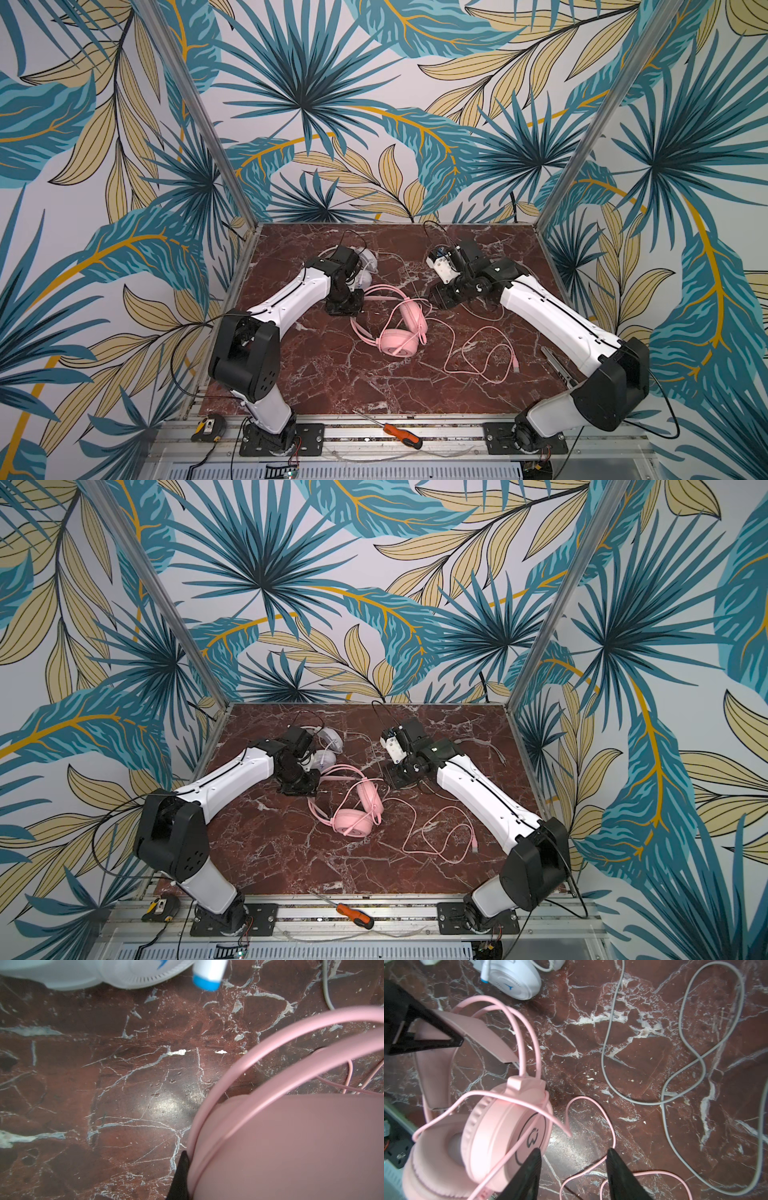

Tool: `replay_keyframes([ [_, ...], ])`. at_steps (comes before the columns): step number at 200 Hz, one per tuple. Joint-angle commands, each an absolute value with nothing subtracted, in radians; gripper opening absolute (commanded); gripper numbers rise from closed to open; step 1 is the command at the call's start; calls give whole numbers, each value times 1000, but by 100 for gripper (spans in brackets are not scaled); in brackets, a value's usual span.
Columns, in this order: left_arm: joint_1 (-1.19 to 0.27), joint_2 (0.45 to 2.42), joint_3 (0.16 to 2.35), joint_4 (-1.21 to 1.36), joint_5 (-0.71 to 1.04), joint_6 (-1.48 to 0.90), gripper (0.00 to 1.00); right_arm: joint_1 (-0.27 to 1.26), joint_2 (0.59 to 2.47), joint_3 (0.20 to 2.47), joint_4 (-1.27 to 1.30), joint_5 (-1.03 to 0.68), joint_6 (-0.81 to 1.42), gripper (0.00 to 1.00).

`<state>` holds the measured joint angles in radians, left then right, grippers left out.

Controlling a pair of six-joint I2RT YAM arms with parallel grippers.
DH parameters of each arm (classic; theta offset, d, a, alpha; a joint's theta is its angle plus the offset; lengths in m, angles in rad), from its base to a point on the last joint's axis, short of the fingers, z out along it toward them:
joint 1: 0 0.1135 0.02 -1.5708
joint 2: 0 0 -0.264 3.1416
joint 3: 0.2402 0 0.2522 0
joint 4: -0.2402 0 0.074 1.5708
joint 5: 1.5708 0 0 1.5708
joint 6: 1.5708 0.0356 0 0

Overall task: Wrap the headphones
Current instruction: 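Move the open right gripper toward the loose pink cable nearer the robot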

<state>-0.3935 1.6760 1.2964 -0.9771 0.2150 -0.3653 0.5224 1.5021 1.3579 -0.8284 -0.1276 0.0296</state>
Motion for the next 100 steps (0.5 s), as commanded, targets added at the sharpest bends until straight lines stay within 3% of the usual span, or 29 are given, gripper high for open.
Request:
replay_keyframes([
  [1,-396,1671,1307,-959,275,-371,0,525,1528,1315,-822,-214,35,52],
  [100,-398,1608,1310,-960,374,-294,0,524,1689,1435,-655,-161,140,52],
])
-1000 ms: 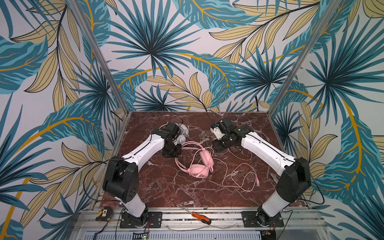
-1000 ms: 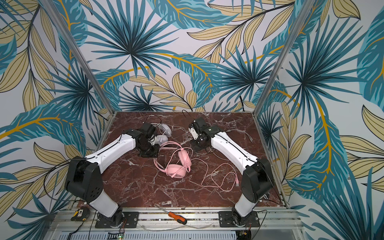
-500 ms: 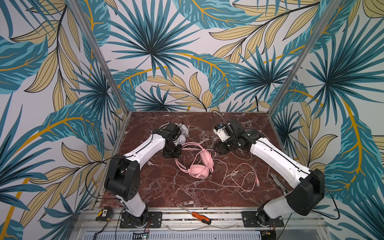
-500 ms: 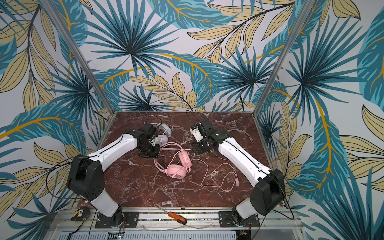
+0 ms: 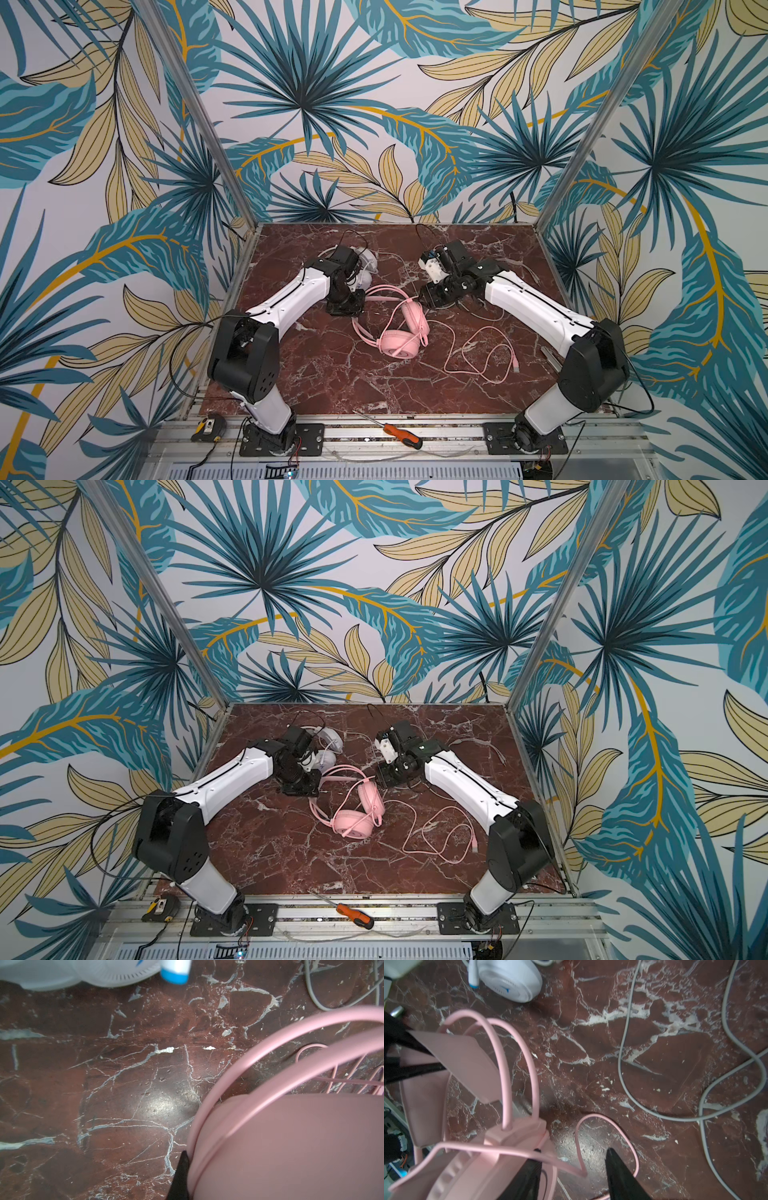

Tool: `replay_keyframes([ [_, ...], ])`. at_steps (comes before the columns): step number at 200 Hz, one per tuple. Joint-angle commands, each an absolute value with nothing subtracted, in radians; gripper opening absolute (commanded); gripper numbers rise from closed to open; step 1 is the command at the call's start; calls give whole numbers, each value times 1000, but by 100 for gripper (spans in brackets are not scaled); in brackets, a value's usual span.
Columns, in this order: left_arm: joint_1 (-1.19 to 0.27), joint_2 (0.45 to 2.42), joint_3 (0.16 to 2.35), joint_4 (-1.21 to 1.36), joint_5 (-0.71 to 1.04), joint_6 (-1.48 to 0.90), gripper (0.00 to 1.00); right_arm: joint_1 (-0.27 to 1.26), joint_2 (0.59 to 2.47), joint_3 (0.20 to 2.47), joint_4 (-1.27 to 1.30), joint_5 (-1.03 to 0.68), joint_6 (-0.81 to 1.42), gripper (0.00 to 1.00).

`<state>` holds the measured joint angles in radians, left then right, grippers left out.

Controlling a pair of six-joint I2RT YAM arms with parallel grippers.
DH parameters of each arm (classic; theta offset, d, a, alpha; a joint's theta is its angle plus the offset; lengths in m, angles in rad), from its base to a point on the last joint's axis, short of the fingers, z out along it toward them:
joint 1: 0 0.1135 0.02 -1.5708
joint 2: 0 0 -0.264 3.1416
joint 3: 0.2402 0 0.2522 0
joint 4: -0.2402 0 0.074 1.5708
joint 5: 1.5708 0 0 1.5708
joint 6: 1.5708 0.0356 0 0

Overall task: Wrap the headphones
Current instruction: 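Move the open right gripper toward the loose pink cable nearer the robot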

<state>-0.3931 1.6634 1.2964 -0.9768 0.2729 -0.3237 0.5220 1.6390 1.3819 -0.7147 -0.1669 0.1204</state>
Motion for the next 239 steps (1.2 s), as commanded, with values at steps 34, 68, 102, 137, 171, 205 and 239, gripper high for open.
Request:
replay_keyframes([
  [34,-398,1596,1322,-961,388,-287,0,525,1784,1526,-689,-164,136,52],
  [68,-397,1582,1332,-961,383,-292,0,523,1832,1552,-689,-175,148,51],
  [102,-399,1577,1347,-961,389,-305,0,522,1842,1541,-696,-168,177,52],
  [137,-396,1583,1349,-960,389,-317,0,504,1792,1458,-671,-161,214,52],
  [171,-392,1594,1352,-952,414,-336,0,473,1723,1351,-626,-200,260,57],
  [205,-385,1595,1350,-932,428,-350,0,465,1673,1296,-638,-213,261,59],
  [239,-376,1595,1342,-915,445,-363,0,464,1594,1214,-643,-232,256,64],
])
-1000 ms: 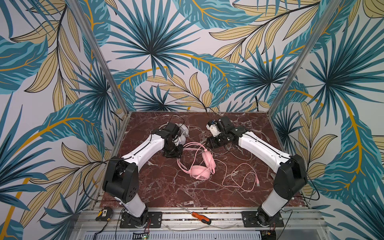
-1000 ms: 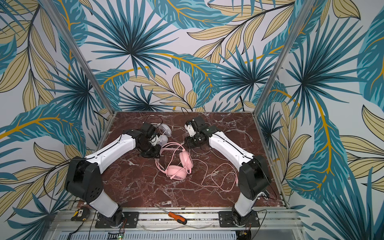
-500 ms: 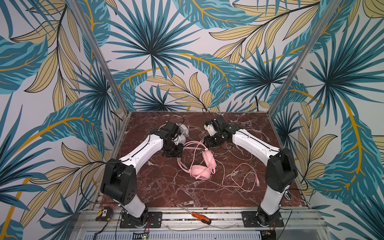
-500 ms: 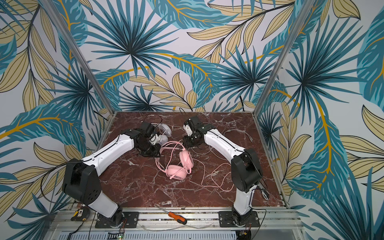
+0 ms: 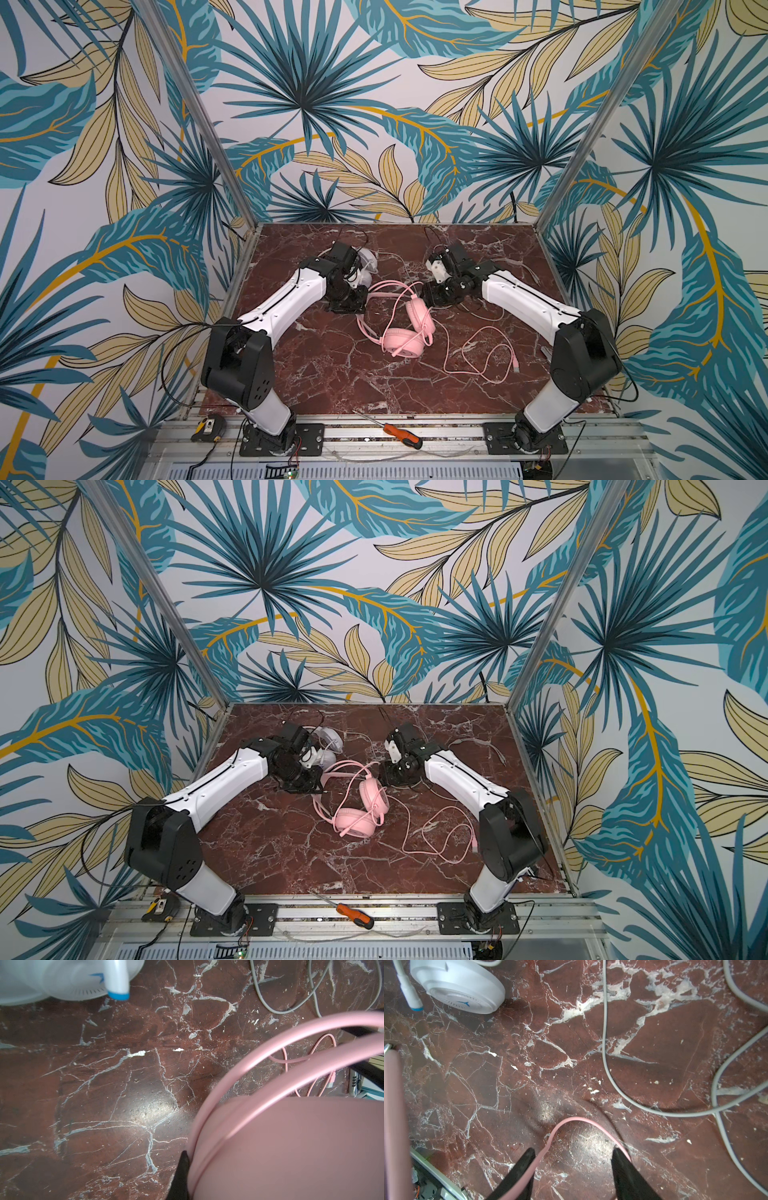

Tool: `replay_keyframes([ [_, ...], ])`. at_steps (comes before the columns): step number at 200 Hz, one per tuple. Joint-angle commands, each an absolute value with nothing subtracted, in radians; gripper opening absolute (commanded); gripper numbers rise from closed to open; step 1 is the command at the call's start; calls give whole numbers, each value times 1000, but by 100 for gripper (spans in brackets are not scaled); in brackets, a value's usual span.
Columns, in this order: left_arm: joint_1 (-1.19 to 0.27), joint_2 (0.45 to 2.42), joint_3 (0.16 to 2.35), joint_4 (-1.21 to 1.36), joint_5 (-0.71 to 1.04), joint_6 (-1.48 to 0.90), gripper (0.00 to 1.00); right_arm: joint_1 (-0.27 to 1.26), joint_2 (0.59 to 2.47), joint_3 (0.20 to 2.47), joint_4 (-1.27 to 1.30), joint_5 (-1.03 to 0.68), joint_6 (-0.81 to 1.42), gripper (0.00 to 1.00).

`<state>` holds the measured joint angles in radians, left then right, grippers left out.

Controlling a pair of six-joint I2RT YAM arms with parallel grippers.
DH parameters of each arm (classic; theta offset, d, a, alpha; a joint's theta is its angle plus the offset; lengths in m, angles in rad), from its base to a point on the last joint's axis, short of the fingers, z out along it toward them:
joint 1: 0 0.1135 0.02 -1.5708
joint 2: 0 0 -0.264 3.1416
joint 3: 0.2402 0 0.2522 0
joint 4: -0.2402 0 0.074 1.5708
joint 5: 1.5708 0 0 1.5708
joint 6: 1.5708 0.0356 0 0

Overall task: Wrap the headphones
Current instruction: 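Move the open right gripper toward the loose pink cable nearer the robot, then lower the right gripper onto the loose pink cable loop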

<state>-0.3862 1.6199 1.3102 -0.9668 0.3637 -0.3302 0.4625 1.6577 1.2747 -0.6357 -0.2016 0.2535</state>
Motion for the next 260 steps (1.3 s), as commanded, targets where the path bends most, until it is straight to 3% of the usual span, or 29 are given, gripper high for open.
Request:
replay_keyframes([
  [1,-376,1596,1342,-915,446,-363,0,464,1592,1212,-643,-233,255,64],
  [35,-368,1600,1333,-900,461,-372,0,463,1559,1183,-675,-281,232,67],
  [48,-365,1600,1327,-892,468,-377,0,463,1540,1169,-670,-301,227,74],
  [54,-365,1599,1324,-888,470,-378,0,464,1531,1161,-667,-308,227,82],
  [63,-364,1600,1322,-888,471,-380,0,465,1518,1154,-663,-314,226,83],
  [144,-355,1621,1290,-888,476,-371,0,459,1443,1202,-705,-100,248,84],
  [194,-350,1635,1274,-888,473,-369,0,429,1433,1218,-745,-94,232,85],
  [260,-328,1626,1263,-852,513,-417,0,398,1381,1087,-821,-107,331,76],
])
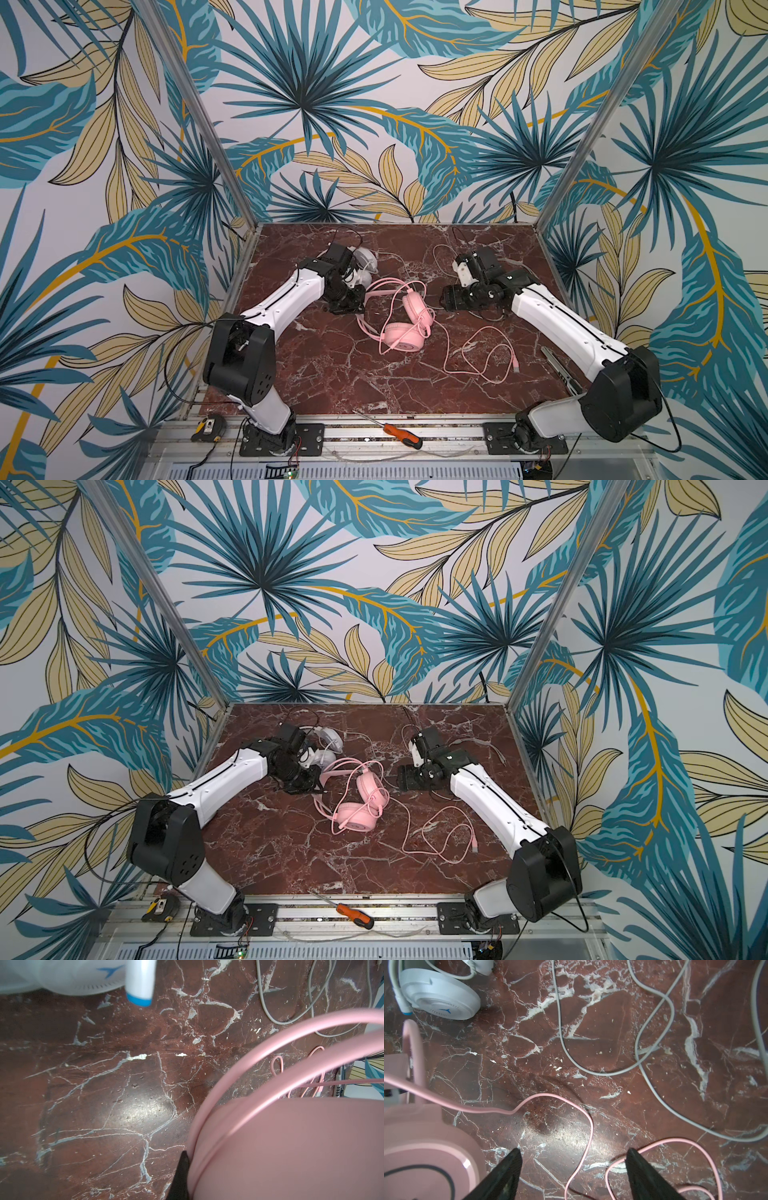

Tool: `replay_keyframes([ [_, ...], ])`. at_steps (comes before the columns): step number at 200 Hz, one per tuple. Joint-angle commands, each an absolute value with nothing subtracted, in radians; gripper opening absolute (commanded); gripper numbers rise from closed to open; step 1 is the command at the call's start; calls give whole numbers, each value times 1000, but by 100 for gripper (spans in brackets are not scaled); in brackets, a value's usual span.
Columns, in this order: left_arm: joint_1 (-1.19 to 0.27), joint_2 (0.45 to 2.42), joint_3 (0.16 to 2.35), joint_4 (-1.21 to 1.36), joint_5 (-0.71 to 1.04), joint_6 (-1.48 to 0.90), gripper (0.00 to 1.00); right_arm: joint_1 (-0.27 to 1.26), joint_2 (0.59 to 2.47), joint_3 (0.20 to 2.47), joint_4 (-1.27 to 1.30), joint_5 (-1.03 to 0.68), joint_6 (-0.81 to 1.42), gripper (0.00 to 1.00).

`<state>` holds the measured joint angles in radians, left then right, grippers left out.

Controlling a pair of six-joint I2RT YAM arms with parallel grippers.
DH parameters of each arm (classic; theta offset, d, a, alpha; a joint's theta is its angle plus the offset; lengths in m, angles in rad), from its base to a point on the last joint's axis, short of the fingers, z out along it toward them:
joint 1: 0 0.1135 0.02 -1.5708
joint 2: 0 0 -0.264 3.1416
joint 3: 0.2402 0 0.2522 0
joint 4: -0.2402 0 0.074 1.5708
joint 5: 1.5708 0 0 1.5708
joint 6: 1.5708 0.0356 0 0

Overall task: Wrap the headphones
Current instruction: 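Lower the right gripper onto the loose pink cable loop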

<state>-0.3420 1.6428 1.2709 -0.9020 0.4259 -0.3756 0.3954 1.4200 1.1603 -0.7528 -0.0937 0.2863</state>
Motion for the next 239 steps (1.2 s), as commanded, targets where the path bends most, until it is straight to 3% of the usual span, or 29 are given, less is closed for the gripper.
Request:
replay_keyframes([
  [1,-328,1626,1263,-851,513,-418,0,398,1379,1083,-821,-108,332,76],
  [86,-308,1663,1270,-815,498,-504,0,483,1291,948,-928,-195,332,64],
  [126,-304,1674,1275,-799,496,-536,0,574,1283,881,-886,-201,380,63],
  [176,-298,1696,1291,-799,490,-551,0,693,1327,874,-896,-134,350,62],
  [239,-293,1706,1298,-799,485,-548,0,706,1380,858,-908,-26,362,54],
])
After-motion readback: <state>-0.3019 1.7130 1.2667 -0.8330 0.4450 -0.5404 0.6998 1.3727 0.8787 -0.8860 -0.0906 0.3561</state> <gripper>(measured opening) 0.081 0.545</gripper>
